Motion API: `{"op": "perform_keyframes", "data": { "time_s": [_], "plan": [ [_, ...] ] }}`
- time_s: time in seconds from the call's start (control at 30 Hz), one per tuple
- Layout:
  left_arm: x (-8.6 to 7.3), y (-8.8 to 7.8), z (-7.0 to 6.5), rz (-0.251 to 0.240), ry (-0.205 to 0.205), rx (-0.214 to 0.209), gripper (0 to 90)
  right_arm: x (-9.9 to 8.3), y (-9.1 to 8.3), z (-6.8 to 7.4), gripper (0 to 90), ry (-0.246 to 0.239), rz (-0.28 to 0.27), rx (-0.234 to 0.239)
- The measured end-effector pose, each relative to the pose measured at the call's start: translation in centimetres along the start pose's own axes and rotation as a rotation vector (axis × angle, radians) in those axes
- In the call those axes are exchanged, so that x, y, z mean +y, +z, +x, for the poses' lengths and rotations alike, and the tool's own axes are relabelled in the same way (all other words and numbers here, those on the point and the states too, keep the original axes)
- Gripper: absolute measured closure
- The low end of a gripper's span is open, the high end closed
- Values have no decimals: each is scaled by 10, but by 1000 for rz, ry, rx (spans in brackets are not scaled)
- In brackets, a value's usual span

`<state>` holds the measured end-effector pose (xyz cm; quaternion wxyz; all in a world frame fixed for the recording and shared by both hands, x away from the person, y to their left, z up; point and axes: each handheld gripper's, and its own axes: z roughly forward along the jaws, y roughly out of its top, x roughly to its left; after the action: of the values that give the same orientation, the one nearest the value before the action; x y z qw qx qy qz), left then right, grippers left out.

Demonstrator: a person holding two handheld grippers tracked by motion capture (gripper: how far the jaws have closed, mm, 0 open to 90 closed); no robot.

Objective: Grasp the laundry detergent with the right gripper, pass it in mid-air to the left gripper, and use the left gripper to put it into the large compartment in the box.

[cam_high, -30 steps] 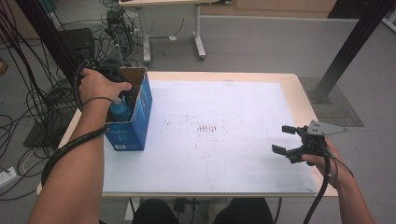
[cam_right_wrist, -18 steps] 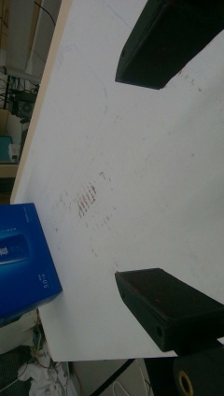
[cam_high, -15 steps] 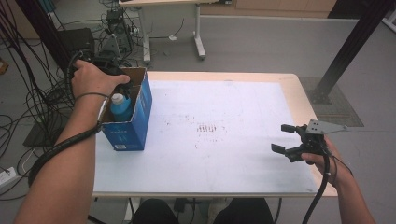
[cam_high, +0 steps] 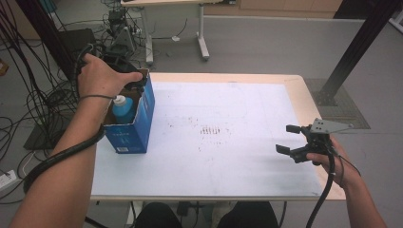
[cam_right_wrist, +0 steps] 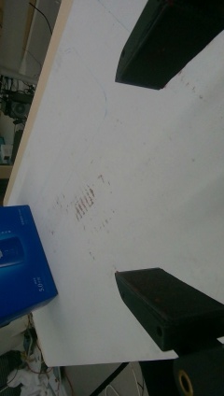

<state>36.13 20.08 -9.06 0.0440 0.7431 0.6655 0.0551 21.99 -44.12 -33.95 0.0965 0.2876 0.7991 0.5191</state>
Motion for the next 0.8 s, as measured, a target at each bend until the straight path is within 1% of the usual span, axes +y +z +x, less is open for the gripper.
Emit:
{"op": "perform_keyframes", "data": {
  "time_s": [0.03,0.1,0.17,0.27,0.3,0.33,0.43,0.47,0.5,0.53,0.57,0.6,0.63,0.67,0.73,0.77,0.8],
  "plan": [
    [-1,-1,-4,-6,15,-4,119,1,0,0,53,1,5,-3],
    [-2,-1,-6,-8,21,-6,116,2,0,0,53,2,11,-4],
    [-2,-2,-11,-8,34,-10,112,4,0,1,54,7,21,-15],
    [-5,-3,-18,-25,52,-25,106,5,-1,2,55,16,20,-25],
    [-6,-3,-21,-27,64,-27,104,5,-1,2,55,18,22,-28],
    [-6,-3,-21,-27,64,-27,103,5,-1,2,55,18,22,-28],
    [-8,-1,-32,-25,99,-36,89,7,-1,3,55,29,33,-42],
    [-8,-1,-32,-25,99,-36,86,7,-1,3,55,29,33,-42],
    [-9,0,-38,-29,115,-41,83,7,-1,4,55,35,34,-51],
    [-9,0,-38,-29,115,-41,81,7,-1,4,55,35,34,-51],
    [-10,2,-45,-31,138,-45,81,8,0,4,56,39,38,-56],
    [-10,2,-45,-31,138,-45,80,8,0,4,56,39,38,-56],
    [-12,5,-51,-34,159,-49,79,9,0,5,56,39,44,-64],
    [-12,5,-51,-34,159,-49,76,10,1,6,56,42,49,-67],
    [-13,8,-57,-33,177,-53,75,11,1,6,57,42,52,-71],
    [-14,13,-63,-31,194,-57,74,13,2,7,57,45,57,-74],
    [-14,13,-63,-31,194,-57,74,13,2,7,57,45,57,-74]
  ]
}}
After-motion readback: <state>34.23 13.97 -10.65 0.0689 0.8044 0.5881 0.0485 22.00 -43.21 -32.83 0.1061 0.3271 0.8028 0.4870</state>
